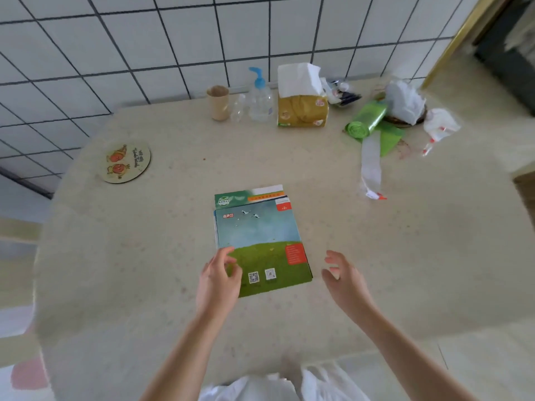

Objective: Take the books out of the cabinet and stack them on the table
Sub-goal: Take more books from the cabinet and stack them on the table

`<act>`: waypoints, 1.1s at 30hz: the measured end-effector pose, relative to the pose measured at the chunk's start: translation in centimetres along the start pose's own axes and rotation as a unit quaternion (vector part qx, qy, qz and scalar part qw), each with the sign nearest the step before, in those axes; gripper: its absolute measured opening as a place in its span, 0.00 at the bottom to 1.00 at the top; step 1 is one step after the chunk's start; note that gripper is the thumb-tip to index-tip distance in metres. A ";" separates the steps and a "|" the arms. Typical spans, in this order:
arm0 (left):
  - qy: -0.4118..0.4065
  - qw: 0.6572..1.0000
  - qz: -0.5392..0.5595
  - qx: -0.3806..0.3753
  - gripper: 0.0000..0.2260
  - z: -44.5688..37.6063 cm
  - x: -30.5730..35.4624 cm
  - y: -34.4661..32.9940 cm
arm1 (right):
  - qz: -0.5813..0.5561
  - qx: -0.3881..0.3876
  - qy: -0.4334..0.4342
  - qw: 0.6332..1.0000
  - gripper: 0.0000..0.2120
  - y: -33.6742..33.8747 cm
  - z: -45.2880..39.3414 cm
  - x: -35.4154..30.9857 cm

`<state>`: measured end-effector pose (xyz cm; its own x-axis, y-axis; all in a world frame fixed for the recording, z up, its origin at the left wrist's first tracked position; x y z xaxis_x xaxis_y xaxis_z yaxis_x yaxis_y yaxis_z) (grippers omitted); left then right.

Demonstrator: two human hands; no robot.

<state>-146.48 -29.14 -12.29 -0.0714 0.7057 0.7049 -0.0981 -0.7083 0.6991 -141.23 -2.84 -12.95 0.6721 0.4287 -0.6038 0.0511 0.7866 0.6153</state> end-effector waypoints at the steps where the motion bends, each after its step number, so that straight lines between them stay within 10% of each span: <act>1: -0.022 1.000 0.003 -0.009 0.15 0.2 0.4 -0.2 | -0.009 0.013 0.002 1.000 0.19 0.0 0.8 0.3; 15: -0.219 0.928 -0.008 -0.300 0.10 8.8 4.8 -6.5 | -0.144 0.209 -0.111 0.961 0.14 -2.0 15.9 11.0; 33: -0.487 0.628 -0.062 -0.604 0.11 44.0 13.6 -20.0 | -0.283 0.415 -0.383 0.775 0.13 -3.4 50.2 36.9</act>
<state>-101.81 -6.19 -11.43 0.5944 -0.0092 0.8041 -0.7662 0.2970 0.5698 -79.49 -11.98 -11.89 0.5933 -0.5213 -0.6134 0.7422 0.0591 0.6676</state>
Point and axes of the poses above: each hand's wrist, its own z-axis away from the middle knuckle, its own y-axis out of the back of the hand, x = y × z, the point moved 5 cm from there along -z, towards the middle knuckle, and after that the axes turned 11 degrees about -y, right-handed, at the moved point
